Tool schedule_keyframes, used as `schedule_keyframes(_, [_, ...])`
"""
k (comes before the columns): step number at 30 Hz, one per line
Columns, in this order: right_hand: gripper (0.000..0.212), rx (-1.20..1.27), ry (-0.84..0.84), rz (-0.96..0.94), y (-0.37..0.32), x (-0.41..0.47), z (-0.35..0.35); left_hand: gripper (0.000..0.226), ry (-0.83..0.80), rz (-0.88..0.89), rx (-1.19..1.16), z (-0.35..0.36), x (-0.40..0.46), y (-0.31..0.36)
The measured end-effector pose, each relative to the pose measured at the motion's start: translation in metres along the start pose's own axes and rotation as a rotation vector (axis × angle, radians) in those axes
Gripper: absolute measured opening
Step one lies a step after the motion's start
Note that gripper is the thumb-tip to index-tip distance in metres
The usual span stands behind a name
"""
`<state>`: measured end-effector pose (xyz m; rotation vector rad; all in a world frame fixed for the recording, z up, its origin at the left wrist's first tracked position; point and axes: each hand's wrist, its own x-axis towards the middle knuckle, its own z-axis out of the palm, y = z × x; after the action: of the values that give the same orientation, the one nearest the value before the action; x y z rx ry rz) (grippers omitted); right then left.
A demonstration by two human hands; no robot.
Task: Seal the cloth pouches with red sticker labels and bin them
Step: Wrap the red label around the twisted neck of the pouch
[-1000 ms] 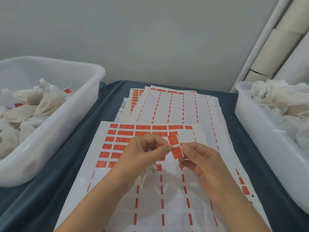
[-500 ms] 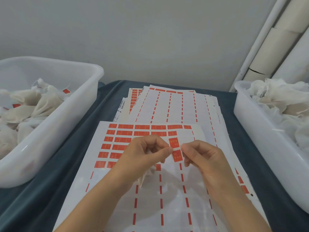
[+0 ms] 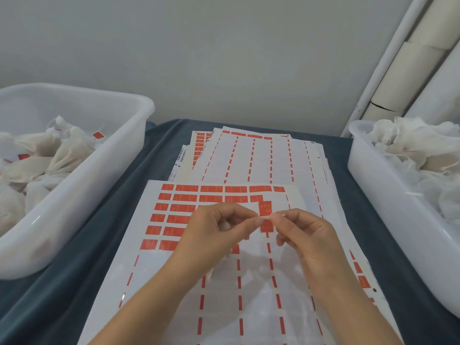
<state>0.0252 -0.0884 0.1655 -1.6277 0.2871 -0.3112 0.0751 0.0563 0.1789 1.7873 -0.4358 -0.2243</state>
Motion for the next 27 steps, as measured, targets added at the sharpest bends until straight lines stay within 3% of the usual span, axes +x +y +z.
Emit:
schedule_keyframes(5, [0.02,0.053,-0.047,0.043,0.001,0.001,0.001,0.052,0.098,0.254,0.234,0.007,-0.006,-0.008])
schedule_keyframes(10, [0.022,0.023,-0.09,0.004,-0.002,-0.003,0.001,0.031,0.192,0.59,0.51,0.003,-0.007,-0.012])
schedule_keyframes(15, [0.016,-0.118,-0.038,-0.135,-0.007,-0.005,0.003,0.031,0.163,0.649,0.497,0.003,-0.007,-0.012])
schedule_keyframes(20, [0.004,-0.396,0.082,-0.425,0.0,-0.008,0.001,0.029,0.174,0.699,0.537,0.002,-0.006,-0.014])
schedule_keyframes(22, [0.005,-0.397,0.123,-0.446,-0.001,-0.009,0.002,0.027,0.164,0.683,0.535,0.001,-0.006,-0.013])
schedule_keyframes(24, [0.009,-0.207,0.192,-0.348,-0.006,-0.01,0.0,0.023,0.165,0.573,0.425,0.0,-0.007,-0.008])
schedule_keyframes(27, [0.024,0.119,0.137,-0.19,-0.011,-0.007,-0.004,0.012,0.173,0.157,-0.163,0.002,-0.011,0.003])
